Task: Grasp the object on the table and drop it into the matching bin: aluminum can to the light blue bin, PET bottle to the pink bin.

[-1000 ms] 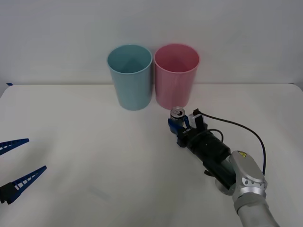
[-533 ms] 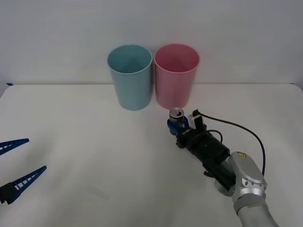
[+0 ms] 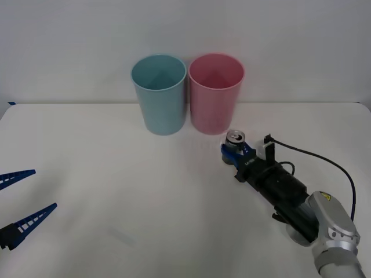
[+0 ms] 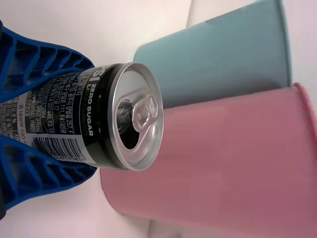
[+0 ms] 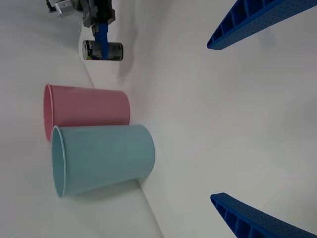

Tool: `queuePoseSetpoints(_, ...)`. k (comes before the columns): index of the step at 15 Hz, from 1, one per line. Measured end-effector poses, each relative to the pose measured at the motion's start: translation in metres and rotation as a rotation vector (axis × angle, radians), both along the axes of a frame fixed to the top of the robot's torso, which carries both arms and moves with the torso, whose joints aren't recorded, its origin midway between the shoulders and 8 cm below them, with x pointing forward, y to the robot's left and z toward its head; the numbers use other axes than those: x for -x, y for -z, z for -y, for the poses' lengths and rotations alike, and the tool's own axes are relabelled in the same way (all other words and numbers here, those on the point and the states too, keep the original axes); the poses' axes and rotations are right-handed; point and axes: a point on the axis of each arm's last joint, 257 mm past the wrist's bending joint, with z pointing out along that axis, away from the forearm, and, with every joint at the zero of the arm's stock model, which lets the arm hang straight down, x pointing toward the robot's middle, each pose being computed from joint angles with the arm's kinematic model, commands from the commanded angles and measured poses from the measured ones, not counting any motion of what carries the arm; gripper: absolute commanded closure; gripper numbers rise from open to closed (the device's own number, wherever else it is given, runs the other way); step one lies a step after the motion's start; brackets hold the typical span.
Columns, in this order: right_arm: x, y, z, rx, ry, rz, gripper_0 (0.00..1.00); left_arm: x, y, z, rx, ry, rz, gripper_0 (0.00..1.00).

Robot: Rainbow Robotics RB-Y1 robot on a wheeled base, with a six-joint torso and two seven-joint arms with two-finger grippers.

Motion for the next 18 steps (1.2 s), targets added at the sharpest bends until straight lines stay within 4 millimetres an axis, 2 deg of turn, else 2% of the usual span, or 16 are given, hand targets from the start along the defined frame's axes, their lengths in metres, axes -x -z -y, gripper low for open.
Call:
queuePoseSetpoints(6, 0.042, -0.049, 0.015, -0.119, -0.029, 0.017, 1.0, 0.0, 0.0, 0.0, 0.0, 0.0, 0.0, 0.0)
queuePoseSetpoints(9, 0.057, -0.077, 0.019, -0.157, -0.054, 0.035, 1.0, 0.0, 0.0, 0.0, 0.0, 0.0, 0.0, 0.0)
queuePoseSetpoints(15, 0.072, -0.137, 0.01, -0.218, -0.145, 0.07, 1.0, 0.0, 0.0, 0.0, 0.0, 0.0, 0.0, 0.0)
queuePoseSetpoints(18, 0.074, -0.165, -0.008, -0.235, -0.218, 0.088, 1.0, 0.0, 0.0, 0.0, 0.0, 0.0, 0.0, 0.0)
